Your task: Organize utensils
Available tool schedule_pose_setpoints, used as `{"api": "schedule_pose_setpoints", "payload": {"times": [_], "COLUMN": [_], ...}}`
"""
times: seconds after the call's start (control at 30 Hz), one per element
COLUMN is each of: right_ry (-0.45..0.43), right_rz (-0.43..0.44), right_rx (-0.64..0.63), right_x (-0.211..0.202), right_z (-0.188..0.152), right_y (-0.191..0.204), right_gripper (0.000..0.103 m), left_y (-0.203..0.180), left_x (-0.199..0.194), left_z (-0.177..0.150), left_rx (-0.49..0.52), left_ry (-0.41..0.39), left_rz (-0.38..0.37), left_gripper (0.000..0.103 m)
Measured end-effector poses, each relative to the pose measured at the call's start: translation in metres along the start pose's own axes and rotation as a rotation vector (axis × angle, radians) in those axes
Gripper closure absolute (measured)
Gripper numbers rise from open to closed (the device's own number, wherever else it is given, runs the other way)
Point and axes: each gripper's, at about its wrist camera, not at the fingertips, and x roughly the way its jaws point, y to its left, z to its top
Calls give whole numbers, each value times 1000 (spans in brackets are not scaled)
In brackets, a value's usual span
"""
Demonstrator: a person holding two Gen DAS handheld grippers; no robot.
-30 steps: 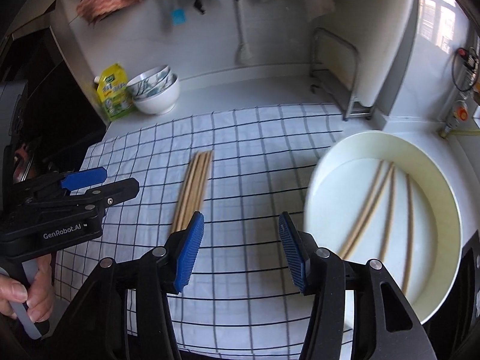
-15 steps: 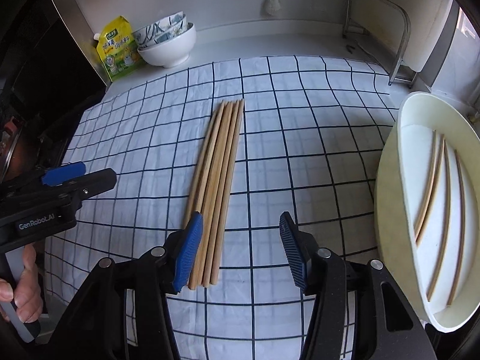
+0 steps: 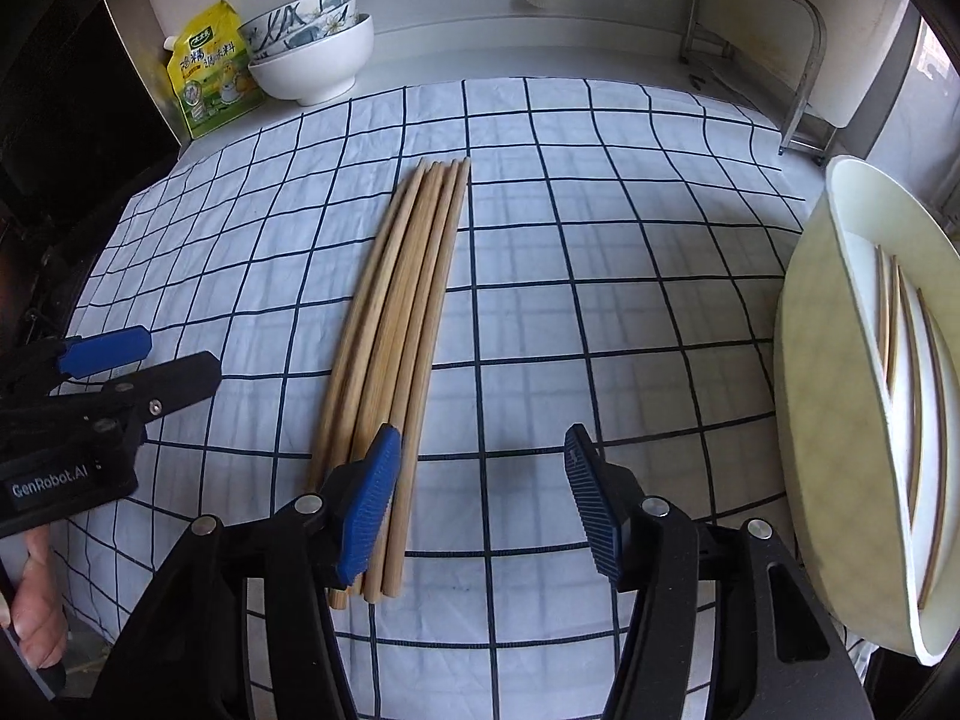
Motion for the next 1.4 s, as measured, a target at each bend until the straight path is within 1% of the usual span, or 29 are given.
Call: {"api": "schedule_pose_setpoints", "payload": {"times": [0.1, 0.3, 0.37, 0.73, 0.93, 1.27, 1.4], "right_ry": [11, 29, 36, 29, 15, 12, 8], "right_rz": [-22, -25, -39, -98, -88, -76, -69], "right_rx": [-11, -11, -18, 47, 59, 66, 58], "right_x": [6, 10, 11, 10, 3, -2, -1], "right_z": [0, -3, -4, -8, -10, -13, -12], "right_y": [3, 1, 0, -26, -32, -35, -34], "right_gripper": [48, 48, 48, 48, 48, 48, 48], "left_y": [0, -2, -3, -25, -37, -45, -37], "left_x": [4, 7, 7, 15, 25, 37, 37], "left_z": [-2, -5, -5, -7, -7, -3, -4], "left_rx": [-4, -10, -12, 8, 26, 32, 26], "left_ry": [5, 7, 6, 11, 23, 31, 36], "left_rz": [-8, -15, -19, -45, -48, 10, 49], "left_gripper": [30, 30, 30, 30, 30, 30, 30]}}
